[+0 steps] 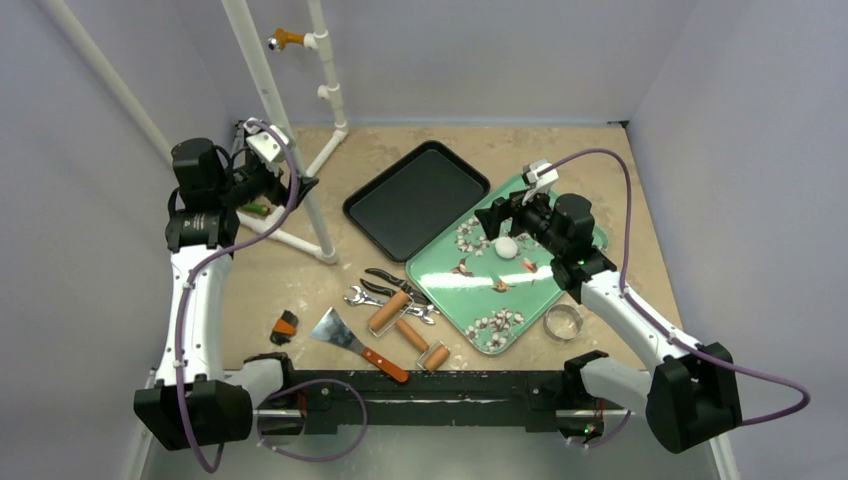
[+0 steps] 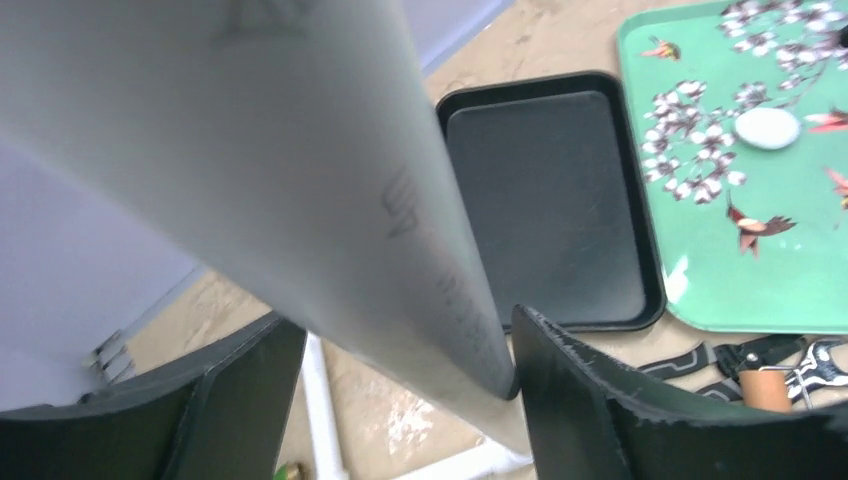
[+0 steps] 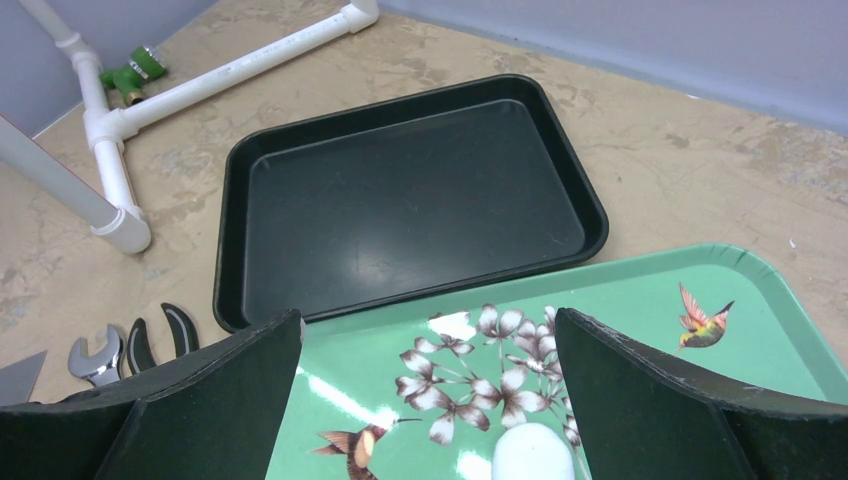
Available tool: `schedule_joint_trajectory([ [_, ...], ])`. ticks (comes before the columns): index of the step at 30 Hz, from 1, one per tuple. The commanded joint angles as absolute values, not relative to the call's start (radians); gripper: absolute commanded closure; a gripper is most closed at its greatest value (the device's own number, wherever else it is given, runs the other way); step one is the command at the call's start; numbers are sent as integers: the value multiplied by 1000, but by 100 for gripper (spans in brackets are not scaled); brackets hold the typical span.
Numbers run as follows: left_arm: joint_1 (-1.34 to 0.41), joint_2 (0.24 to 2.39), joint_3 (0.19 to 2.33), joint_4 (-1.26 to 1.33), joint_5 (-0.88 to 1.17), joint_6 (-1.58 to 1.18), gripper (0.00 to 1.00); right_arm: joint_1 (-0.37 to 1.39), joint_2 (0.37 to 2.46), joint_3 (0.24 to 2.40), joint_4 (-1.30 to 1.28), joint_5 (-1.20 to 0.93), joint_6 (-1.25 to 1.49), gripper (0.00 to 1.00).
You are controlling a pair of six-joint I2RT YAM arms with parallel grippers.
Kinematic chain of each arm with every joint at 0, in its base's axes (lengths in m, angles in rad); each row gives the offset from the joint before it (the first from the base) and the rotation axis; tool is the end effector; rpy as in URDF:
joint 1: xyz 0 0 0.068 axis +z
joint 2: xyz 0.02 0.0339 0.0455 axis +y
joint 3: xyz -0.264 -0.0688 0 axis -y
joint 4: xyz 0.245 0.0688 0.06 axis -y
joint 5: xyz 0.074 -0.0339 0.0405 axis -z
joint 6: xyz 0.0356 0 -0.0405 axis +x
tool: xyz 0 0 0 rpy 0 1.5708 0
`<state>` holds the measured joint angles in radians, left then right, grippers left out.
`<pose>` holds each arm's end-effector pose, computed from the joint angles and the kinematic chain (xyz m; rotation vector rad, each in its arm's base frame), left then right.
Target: Roll out the dumpling wrappers from the dough
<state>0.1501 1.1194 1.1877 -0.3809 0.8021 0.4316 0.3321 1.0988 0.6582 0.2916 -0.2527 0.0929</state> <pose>0.2403 0.0105 0.3973 0.7664 1.6276 -0.3396 0.2376 0.0914 0.2823 -0.3951 1.6987 0.5301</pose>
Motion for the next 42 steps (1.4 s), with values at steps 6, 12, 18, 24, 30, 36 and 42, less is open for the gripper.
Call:
schedule_joint_trajectory([
  [6,173,974,1169,-536,587,400,0,336,1069,700,280,-238,88,1],
  [12,173,855,1158,-747,589,453,0,335,1080,738,212,-195,118,1],
  [18,173,779,1125,-851,610,496,0,336,1076,754,162,-186,152,1],
  [24,172,767,1169,-964,625,516,0,336,1062,767,127,-201,168,1],
  [30,126,737,1167,-1175,763,666,3,336,1034,772,98,-245,203,1],
  [36,-147,776,1093,-1159,670,642,9,336,1025,755,87,-293,236,1],
  [42,-550,852,997,-1027,426,712,8,335,1051,748,29,-232,235,1],
])
